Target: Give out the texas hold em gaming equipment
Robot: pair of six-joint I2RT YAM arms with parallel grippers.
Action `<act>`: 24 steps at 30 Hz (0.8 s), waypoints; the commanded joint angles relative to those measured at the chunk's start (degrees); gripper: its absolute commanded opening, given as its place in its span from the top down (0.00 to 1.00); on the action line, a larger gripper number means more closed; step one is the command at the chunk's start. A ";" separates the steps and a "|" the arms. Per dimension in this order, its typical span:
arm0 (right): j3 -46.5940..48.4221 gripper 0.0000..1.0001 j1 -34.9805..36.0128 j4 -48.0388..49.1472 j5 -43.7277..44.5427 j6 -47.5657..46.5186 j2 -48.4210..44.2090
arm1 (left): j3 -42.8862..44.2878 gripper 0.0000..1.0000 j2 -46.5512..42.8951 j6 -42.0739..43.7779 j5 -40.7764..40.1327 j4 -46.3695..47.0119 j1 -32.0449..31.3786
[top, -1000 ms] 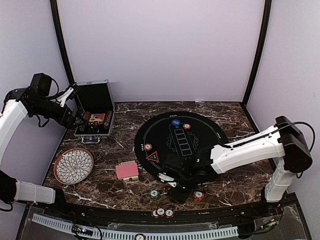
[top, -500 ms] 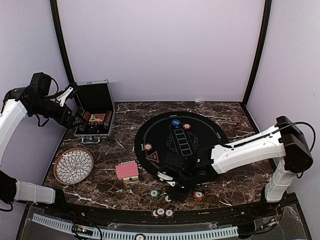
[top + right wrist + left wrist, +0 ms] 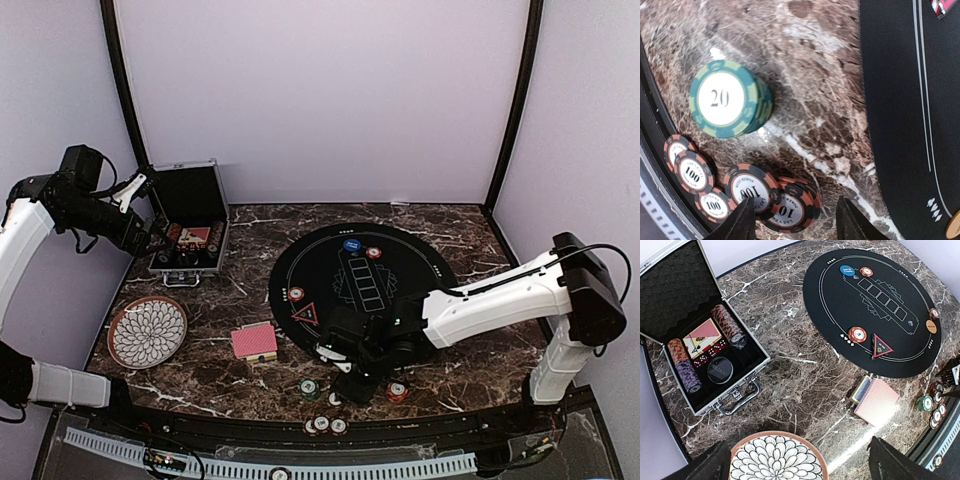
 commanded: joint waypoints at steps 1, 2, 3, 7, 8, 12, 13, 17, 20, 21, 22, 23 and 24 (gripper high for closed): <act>-0.82 0.40 0.36 -0.96 1.74 0.68 -2.57 | 1.42 0.01 -0.85 0.67 0.67 -1.75 0.34; -0.80 0.40 0.36 -1.13 1.99 0.80 -2.84 | 1.49 0.01 -0.86 0.67 0.73 -1.73 0.34; -0.73 0.39 0.36 -1.21 2.14 0.94 -3.04 | 1.50 0.01 -0.87 0.67 0.75 -1.73 0.34; -0.75 0.36 0.35 -1.46 2.64 1.30 -3.90 | 1.60 0.01 -0.87 0.69 0.78 -1.77 0.34; -0.82 0.35 0.36 -1.53 2.71 1.41 -4.04 | 1.60 0.01 -0.91 0.67 0.83 -1.80 0.34; -1.90 0.25 0.44 -1.42 1.02 1.14 -4.35 | 1.52 0.01 -1.10 0.85 0.76 -1.95 0.34; -2.13 0.24 0.45 -1.28 0.65 1.07 -4.19 | 1.58 0.01 -1.12 0.85 0.69 -1.94 0.34; -2.27 0.23 0.84 -0.86 1.05 0.96 -2.83 | 1.68 0.01 -1.14 0.92 0.76 -1.99 0.34; -1.63 0.23 0.82 -0.89 1.51 0.93 -1.42 | 1.76 0.01 -1.15 0.91 0.75 -2.03 0.34; -1.45 0.23 0.96 -0.82 1.60 0.87 -1.06 | 1.77 0.01 -1.14 0.99 0.64 -2.11 0.34; -1.23 0.24 0.98 -0.58 1.66 0.71 -0.82 | 1.82 0.01 -1.09 1.09 0.61 -2.18 0.34; -1.05 0.24 0.98 -0.41 1.63 0.71 -0.61 | 1.86 0.01 -1.11 1.15 0.50 -2.28 0.34; -0.87 0.25 0.98 -0.22 1.57 0.62 -0.38 | 1.91 0.01 -1.19 1.26 0.45 -2.31 0.34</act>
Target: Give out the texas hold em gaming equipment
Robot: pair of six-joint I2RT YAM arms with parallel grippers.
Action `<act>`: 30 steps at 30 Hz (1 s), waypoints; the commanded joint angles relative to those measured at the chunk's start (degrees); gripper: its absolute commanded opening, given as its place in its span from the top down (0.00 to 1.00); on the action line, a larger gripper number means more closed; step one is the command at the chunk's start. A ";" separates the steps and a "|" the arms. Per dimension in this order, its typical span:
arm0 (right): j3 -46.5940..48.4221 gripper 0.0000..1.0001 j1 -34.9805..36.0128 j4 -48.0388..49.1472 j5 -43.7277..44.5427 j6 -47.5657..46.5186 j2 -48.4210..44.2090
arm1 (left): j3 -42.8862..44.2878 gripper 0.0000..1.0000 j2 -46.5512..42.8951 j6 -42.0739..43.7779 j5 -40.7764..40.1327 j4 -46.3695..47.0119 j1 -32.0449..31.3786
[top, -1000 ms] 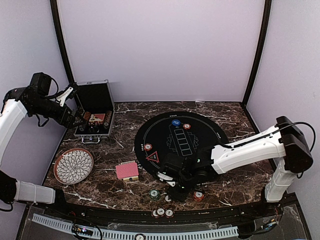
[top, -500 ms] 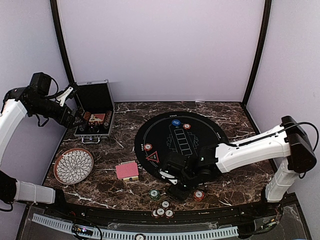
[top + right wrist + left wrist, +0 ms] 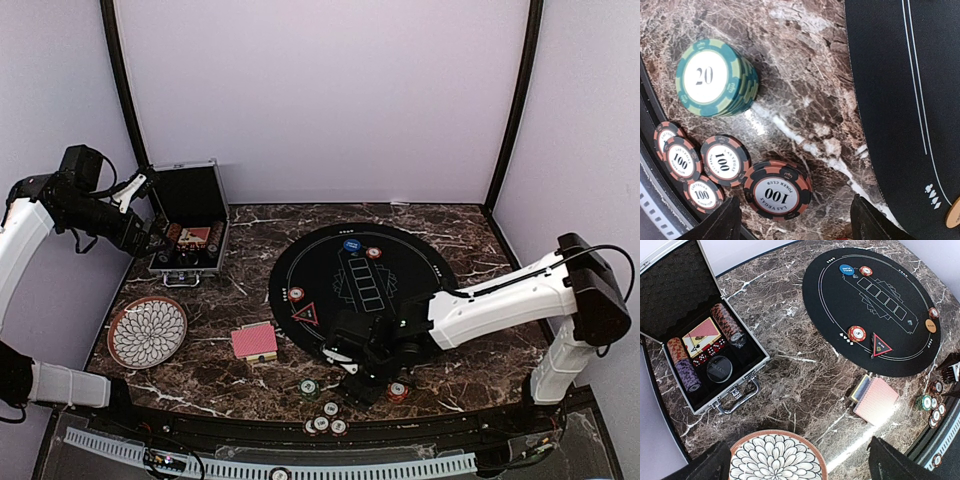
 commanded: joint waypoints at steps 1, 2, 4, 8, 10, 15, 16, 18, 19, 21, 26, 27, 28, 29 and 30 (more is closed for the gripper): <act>1.17 0.26 0.91 1.06 0.07 -0.31 1.76 | 1.81 0.01 -1.21 1.37 0.22 -1.85 0.34; 1.31 0.27 0.89 1.14 -0.13 -0.42 2.04 | 1.84 0.01 -1.26 1.40 0.17 -1.88 0.34; 1.45 0.28 1.04 1.11 -0.25 -0.63 2.66 | 1.99 0.01 -1.28 1.54 0.10 -1.97 0.34; 1.82 0.34 1.27 1.19 0.39 -0.80 3.06 | 2.04 0.01 -1.21 1.55 0.10 -2.08 0.34; 2.12 0.38 1.27 1.25 0.84 -0.79 2.99 | 2.04 0.01 -1.15 1.56 0.14 -2.08 0.34; 2.80 0.46 1.28 1.45 0.96 -0.98 3.18 | 2.29 0.01 -1.10 1.53 0.12 -2.15 0.34; 2.96 0.47 1.32 1.42 0.94 -1.06 3.19 | 2.30 0.01 -1.11 1.53 0.19 -2.21 0.34; 3.33 0.48 1.40 1.52 0.87 -1.11 3.34 | 2.31 0.01 -1.06 1.53 0.14 -2.25 0.34; 3.45 0.49 1.46 1.50 0.88 -1.17 3.36 | 2.31 0.01 -1.05 1.57 0.08 -2.25 0.34; 3.56 0.51 1.53 1.52 0.80 -1.25 3.66 | 2.31 0.01 -1.04 1.55 0.07 -2.33 0.34; 2.98 0.55 1.55 1.58 0.73 -1.07 3.89 | 2.31 0.01 -1.05 1.61 -0.12 -2.32 0.34; 2.88 0.55 1.55 1.59 0.73 -1.01 3.89 | 2.31 0.01 -1.04 1.61 -0.07 -2.34 0.34; 2.79 0.55 1.54 1.59 0.77 -1.02 3.94 | 2.31 0.01 -1.07 1.61 -0.06 -2.34 0.34; 2.77 0.55 1.55 1.68 0.69 -1.02 3.97 | 2.31 0.01 -1.06 1.61 -0.01 -2.34 0.34; 2.70 0.55 1.55 1.74 0.62 -0.99 4.02 | 2.31 0.01 -1.05 1.61 0.01 -2.34 0.34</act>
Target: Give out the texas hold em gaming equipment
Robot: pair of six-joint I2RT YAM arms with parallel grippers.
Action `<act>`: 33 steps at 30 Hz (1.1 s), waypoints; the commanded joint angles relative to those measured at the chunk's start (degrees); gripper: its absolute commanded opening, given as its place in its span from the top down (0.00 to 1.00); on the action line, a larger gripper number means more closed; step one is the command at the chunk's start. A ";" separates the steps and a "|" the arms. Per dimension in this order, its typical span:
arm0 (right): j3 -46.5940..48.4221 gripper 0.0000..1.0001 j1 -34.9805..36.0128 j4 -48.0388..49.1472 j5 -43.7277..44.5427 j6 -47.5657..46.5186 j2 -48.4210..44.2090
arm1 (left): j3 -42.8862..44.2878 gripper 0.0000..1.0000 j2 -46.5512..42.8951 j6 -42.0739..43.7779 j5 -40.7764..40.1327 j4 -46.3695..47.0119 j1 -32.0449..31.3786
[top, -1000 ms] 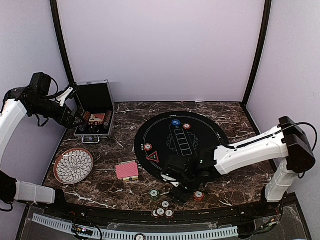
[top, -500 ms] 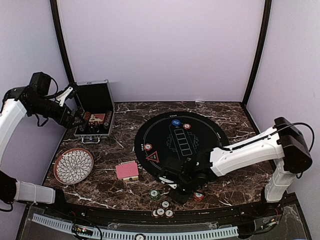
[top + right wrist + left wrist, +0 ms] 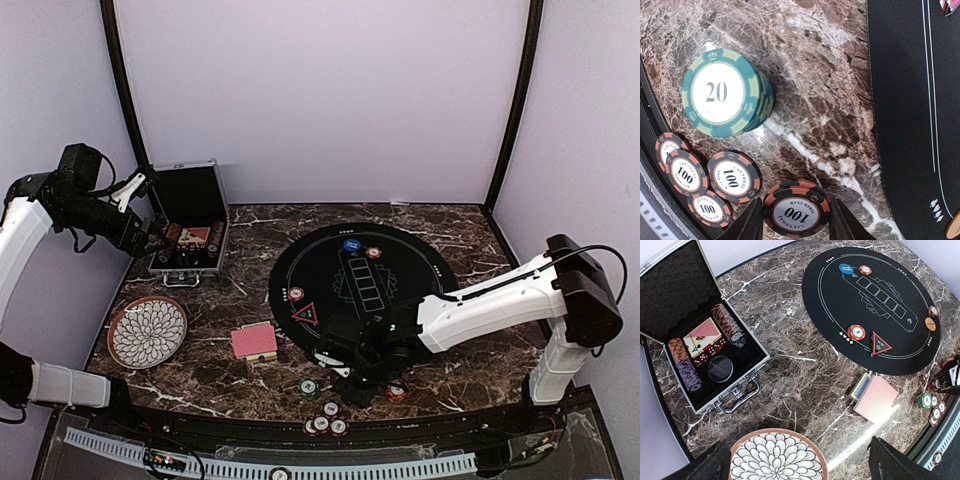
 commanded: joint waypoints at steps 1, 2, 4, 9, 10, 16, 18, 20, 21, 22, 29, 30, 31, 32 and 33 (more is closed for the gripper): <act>0.50 0.55 0.57 0.95 0.32 0.12 0.79 | 1.48 0.01 -0.98 0.96 0.27 -1.32 0.34; 0.54 0.55 0.55 0.95 0.33 0.03 0.82 | 1.50 0.01 -0.95 0.96 0.25 -1.32 0.34; 0.70 0.61 0.57 1.05 0.38 -0.07 0.89 | 1.52 0.01 -0.94 0.99 0.24 -1.32 0.34; 0.85 0.75 0.52 1.00 0.43 -0.06 0.46 | 1.60 0.01 -0.93 1.01 0.09 -1.35 0.34; 0.81 0.77 0.55 0.92 0.51 -0.04 0.38 | 1.61 0.01 -0.93 0.98 0.12 -1.28 0.34; 0.63 0.89 0.52 0.33 1.94 0.27 -1.11 | 1.70 0.01 -0.80 0.86 0.19 -1.32 0.34; 0.88 0.90 0.57 0.04 2.85 0.26 -1.81 | 1.70 0.01 -0.76 0.75 0.27 -1.32 0.34; 1.78 0.91 0.42 -0.88 3.79 0.09 -2.57 | 1.70 0.01 -0.68 0.70 0.30 -1.33 0.34; 2.54 0.92 0.31 -1.38 4.18 0.00 -2.87 | 1.74 0.01 -0.74 0.70 0.31 -1.28 0.34; 3.31 0.92 0.07 -1.89 4.47 -0.13 -3.24 | 1.77 0.01 -0.75 0.74 0.29 -1.31 0.34; 8.58 0.92 -4.86 -3.26 2.81 -0.98 -4.93 | 2.05 0.01 -0.67 0.69 0.27 -1.29 0.34; 9.33 0.92 -6.34 -3.11 2.57 -1.27 -4.82 | 2.00 0.01 -0.67 0.74 0.28 -1.31 0.34; 10.35 0.91 -7.63 -3.02 2.50 -1.62 -4.44 | 1.91 0.01 -0.63 0.67 0.31 -1.27 0.34; 11.49 0.91 -8.73 -3.04 2.53 -2.04 -3.69 | 1.85 0.01 -0.55 0.60 0.40 -1.20 0.34; 12.80 0.91 -9.96 -3.03 2.58 -2.46 -2.70 | 1.80 0.01 -0.57 0.60 0.51 -1.11 0.34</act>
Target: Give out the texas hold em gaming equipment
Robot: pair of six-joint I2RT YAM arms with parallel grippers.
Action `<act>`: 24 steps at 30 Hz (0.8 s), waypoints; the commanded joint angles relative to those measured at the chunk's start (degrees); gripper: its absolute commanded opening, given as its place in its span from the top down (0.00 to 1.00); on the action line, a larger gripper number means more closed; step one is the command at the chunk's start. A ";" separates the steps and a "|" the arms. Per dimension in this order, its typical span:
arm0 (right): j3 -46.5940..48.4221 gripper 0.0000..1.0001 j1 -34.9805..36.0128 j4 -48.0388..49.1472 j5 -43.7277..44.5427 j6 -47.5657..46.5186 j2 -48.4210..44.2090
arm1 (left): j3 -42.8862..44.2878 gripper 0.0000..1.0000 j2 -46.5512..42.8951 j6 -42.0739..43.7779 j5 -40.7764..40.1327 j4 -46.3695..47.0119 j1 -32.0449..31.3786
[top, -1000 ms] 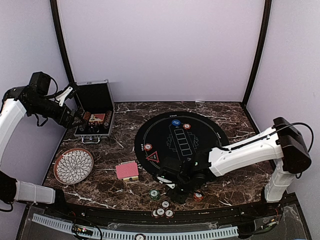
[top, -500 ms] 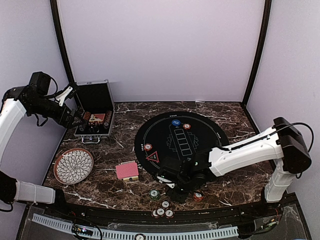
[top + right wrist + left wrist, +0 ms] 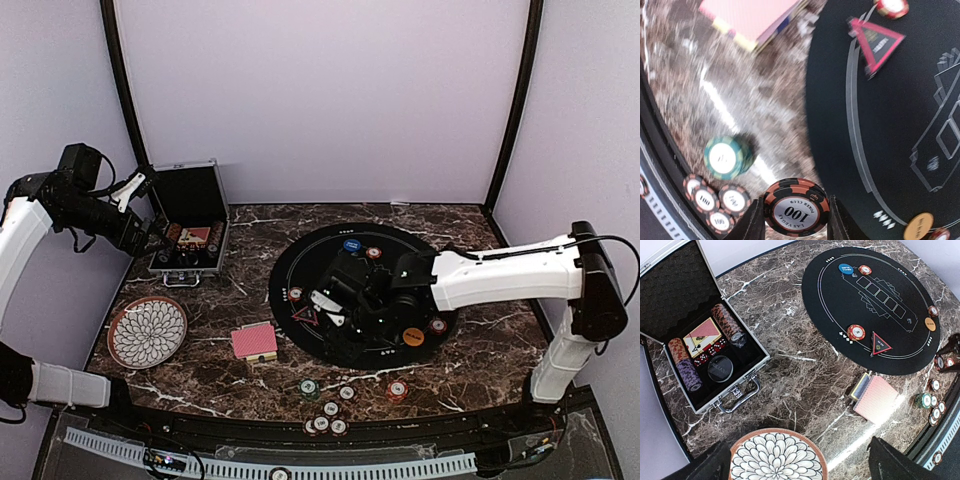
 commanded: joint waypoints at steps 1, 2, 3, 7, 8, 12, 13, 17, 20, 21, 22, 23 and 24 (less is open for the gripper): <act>5.86 0.91 -5.57 0.15 0.35 -2.17 1.86 | 1.64 0.01 -0.58 0.47 0.52 -0.93 0.34; 7.43 0.91 -6.58 0.29 0.59 -2.75 3.75 | 1.64 0.01 -0.58 0.45 0.68 -0.86 0.34; 8.54 0.90 -7.67 0.78 0.74 -3.31 5.14 | 1.66 0.01 -0.54 0.44 0.71 -0.84 0.34; 13.43 0.91 -11.78 2.65 0.50 -5.04 11.50 | 1.72 0.01 -0.58 0.51 0.45 -0.84 0.34; 14.59 0.91 -12.83 3.29 0.17 -5.20 12.79 | 1.75 0.01 -0.58 0.52 0.51 -0.95 0.34; 20.79 0.91 -16.00 4.27 -0.75 -5.96 18.75 | 1.56 0.01 -0.82 0.67 0.48 -0.92 0.34; 22.39 0.91 -16.71 4.14 -0.73 -6.03 20.07 | 1.53 0.01 -0.84 0.69 0.47 -0.91 0.34; 26.99 0.91 -19.10 4.83 -1.45 -5.81 24.33 | 1.50 0.01 -0.91 0.72 0.51 -0.94 0.34; 28.92 0.91 -20.05 5.61 -2.28 -5.30 26.38 | 1.42 0.01 -0.89 0.84 0.48 -0.90 0.34; 29.53 0.91 -20.14 5.45 -2.35 -5.33 27.06 | 1.41 0.01 -0.87 0.81 0.47 -0.90 0.34; 30.12 0.91 -20.16 5.27 -2.50 -5.38 27.81 | 1.37 0.01 -0.85 0.79 0.47 -0.90 0.34; 30.64 0.91 -20.16 5.09 -2.85 -5.41 28.58 | 1.34 0.01 -0.85 0.83 0.54 -0.90 0.34; 31.13 0.91 -20.16 4.83 -3.01 -5.41 29.35 | 1.29 0.01 -0.78 0.88 0.59 -0.85 0.34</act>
